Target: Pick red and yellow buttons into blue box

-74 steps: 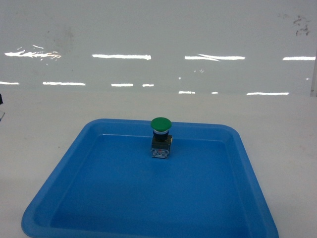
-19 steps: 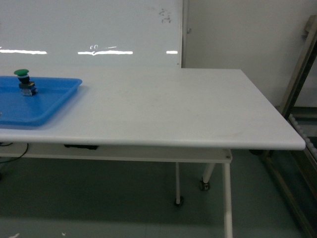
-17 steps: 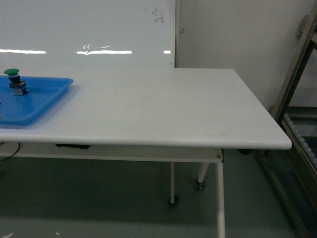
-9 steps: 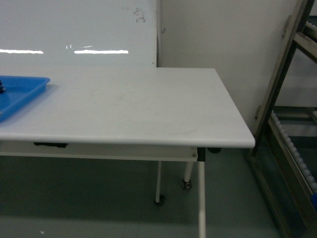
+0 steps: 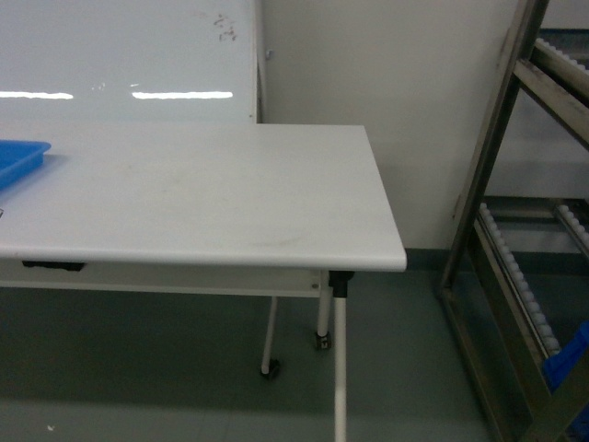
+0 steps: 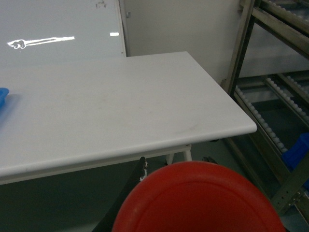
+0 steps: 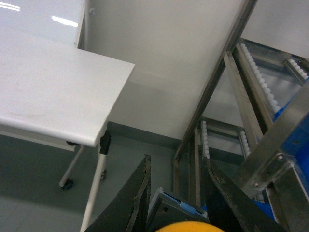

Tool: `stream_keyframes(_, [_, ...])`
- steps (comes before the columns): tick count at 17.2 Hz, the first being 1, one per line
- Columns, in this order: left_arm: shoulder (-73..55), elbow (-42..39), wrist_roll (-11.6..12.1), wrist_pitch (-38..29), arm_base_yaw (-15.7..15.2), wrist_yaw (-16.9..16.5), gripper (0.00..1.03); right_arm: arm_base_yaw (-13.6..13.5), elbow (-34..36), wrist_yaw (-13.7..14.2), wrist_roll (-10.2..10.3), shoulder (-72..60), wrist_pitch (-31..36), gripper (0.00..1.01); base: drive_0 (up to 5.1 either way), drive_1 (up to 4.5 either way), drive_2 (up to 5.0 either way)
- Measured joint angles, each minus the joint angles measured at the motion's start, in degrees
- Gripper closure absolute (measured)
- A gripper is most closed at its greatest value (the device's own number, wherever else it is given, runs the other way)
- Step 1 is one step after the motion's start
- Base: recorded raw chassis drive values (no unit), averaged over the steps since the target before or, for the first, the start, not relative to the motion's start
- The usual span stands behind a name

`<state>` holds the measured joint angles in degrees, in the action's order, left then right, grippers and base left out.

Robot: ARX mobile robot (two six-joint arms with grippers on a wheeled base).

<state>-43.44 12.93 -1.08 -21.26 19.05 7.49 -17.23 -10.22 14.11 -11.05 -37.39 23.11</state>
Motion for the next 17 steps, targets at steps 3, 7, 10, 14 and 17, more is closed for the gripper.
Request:
stream_keyframes(3, [0.0, 0.0, 0.0, 0.0, 0.0, 0.0, 0.78, 0.0, 0.0, 0.0, 0.0, 0.0, 0.0, 0.72, 5.0, -2.49, -2.5])
stream_keyframes(7, [0.0, 0.0, 0.0, -0.1, 0.0, 0.0, 0.78, 0.0, 0.0, 0.0, 0.0, 0.0, 0.0, 0.72, 5.0, -2.49, -2.5])
stream_keyframes(10, [0.0, 0.0, 0.0, 0.0, 0.0, 0.0, 0.78, 0.0, 0.0, 0.0, 0.0, 0.0, 0.0, 0.72, 5.0, -2.49, -2.5])
stream_keyframes(14, [0.0, 0.0, 0.0, -0.1, 0.0, 0.0, 0.78, 0.0, 0.0, 0.0, 0.0, 0.0, 0.0, 0.72, 5.0, -2.49, -2.5])
stream_keyframes(17, [0.0, 0.0, 0.0, -0.1, 0.0, 0.0, 0.78, 0.0, 0.0, 0.0, 0.0, 0.0, 0.0, 0.72, 5.0, -2.49, -2.5])
